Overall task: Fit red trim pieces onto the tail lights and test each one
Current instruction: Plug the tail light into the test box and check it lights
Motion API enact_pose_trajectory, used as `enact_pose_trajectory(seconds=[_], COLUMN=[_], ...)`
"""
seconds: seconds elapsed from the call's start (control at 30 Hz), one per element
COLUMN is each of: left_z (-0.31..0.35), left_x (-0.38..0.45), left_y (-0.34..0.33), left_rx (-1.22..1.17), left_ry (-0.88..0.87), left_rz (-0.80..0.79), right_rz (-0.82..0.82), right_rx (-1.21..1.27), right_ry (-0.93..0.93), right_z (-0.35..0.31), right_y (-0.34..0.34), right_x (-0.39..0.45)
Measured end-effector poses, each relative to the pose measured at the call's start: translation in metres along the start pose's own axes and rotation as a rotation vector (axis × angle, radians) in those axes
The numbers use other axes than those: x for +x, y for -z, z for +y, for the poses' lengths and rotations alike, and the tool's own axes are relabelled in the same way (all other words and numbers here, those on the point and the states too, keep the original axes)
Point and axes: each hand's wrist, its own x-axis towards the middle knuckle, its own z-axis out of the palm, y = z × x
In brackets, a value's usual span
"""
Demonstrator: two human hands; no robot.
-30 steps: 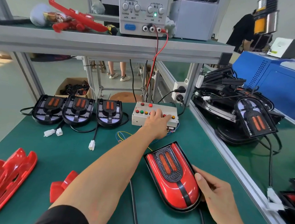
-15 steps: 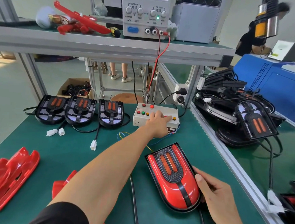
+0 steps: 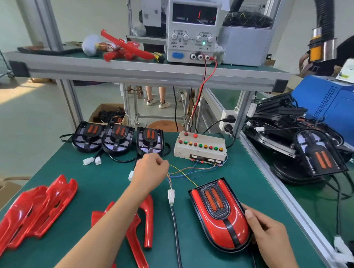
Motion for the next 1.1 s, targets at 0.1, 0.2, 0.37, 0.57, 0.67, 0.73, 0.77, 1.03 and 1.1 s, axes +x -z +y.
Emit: enact_pose_trajectory(seconds=[0.1, 0.2, 0.37, 0.57, 0.67, 0.73, 0.77, 1.03, 1.1], left_z=[-0.009, -0.004, -0.006, -0.001, 0.007, 0.009, 0.009, 0.009, 0.007], left_x=[-0.01, -0.018, -0.028, -0.029, -0.032, -0.034, -0.036, -0.047, -0.051], left_y=[0.002, -0.006, -0.018, -0.012, -0.009, -0.008, -0.008, -0.01, -0.011], left_rx=[0.092, 0.133, -0.024, -0.397, -0.531, -0.547, -0.561, -0.987, -1.08], left_ry=[0.076, 0.117, 0.162, 0.312, 0.339, 0.315, 0.3, 0.408, 0.5], left_rz=[-0.145, -0.29, -0.462, -0.433, -0.48, -0.499, -0.496, -0.525, -0.599], right_rz=[0.025, 0.063, 0.291, 0.281, -0.012, -0.056, -0.06, -0.11, -0.124], right_rx=[-0.022, -0.045, -0.005, -0.302, -0.779, -0.954, -0.962, -0.714, -0.633], right_ry=[-0.027, -0.032, -0.02, 0.262, 0.249, 0.207, 0.192, 0.12, 0.085], right_z=[-0.003, -0.004, -0.022, -0.069, -0.084, -0.093, -0.096, -0.104, -0.104], right_y=[-0.001, -0.002, -0.001, -0.059, -0.111, -0.133, -0.14, -0.149, -0.146], right_x=[-0.002, -0.005, -0.016, -0.043, -0.034, -0.02, -0.013, 0.019, 0.023])
